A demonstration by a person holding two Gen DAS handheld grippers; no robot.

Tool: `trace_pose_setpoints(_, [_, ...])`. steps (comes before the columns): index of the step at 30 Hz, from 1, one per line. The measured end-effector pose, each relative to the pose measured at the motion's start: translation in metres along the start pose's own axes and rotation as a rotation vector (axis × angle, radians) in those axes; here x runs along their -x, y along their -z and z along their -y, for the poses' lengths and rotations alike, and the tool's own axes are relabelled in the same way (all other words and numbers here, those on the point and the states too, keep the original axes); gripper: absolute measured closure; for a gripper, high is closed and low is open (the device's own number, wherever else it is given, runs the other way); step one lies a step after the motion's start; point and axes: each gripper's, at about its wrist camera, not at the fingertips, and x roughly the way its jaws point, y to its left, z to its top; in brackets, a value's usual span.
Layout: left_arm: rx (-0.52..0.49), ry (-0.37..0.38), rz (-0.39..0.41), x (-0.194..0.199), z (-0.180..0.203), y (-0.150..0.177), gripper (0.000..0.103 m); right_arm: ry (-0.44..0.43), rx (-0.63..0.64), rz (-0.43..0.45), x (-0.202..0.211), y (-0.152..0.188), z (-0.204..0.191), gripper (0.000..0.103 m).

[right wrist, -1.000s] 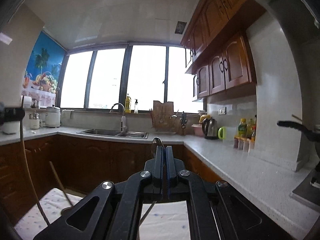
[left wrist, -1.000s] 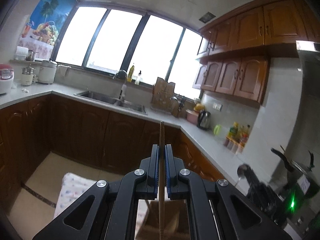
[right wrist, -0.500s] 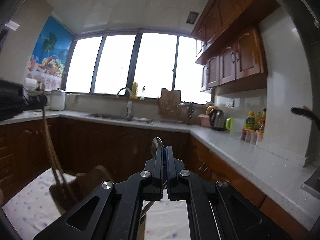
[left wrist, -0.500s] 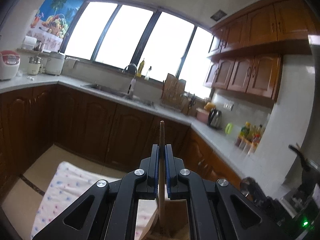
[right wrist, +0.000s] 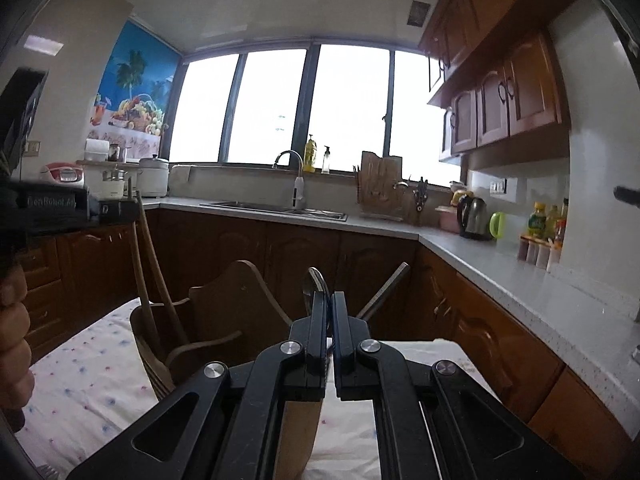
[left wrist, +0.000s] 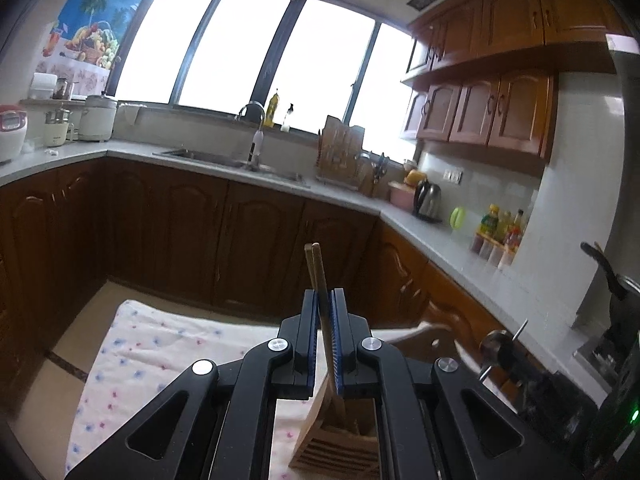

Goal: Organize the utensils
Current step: 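Release the chopstick and spoon into the holder by opening both grippers, then move both grippers back over the remaining utensils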

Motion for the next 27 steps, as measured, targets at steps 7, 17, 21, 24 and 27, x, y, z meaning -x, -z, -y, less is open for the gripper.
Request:
trace_pose_setpoints(7, [-0.004, -0.004, -0.002, 0.011, 0.000, -0.008, 0.098, -0.021, -0.037, -0.039, -0.003, 0.000, 0.008, 0.101])
trace_pose_setpoints(17, [0.021, -0.004, -0.041, 0.018, 0.001, -0.011, 0.081, -0.040, -0.080, -0.069, -0.001, -0.004, 0.016, 0.086])
trace_pose_setpoints(21, [0.032, -0.003, -0.022, 0.035, 0.002, -0.012, 0.065, -0.049, -0.106, -0.052, 0.010, -0.007, 0.020, 0.051])
trace_pose_setpoints(24, [0.043, -0.004, -0.024, 0.049, -0.001, -0.010, 0.045, -0.061, -0.128, -0.061, 0.019, -0.011, 0.025, 0.049])
trace_pose_setpoints(27, [0.063, -0.017, -0.024, 0.070, -0.006, -0.004, 0.028, -0.070, -0.163, -0.065, 0.031, -0.012, 0.031, 0.036])
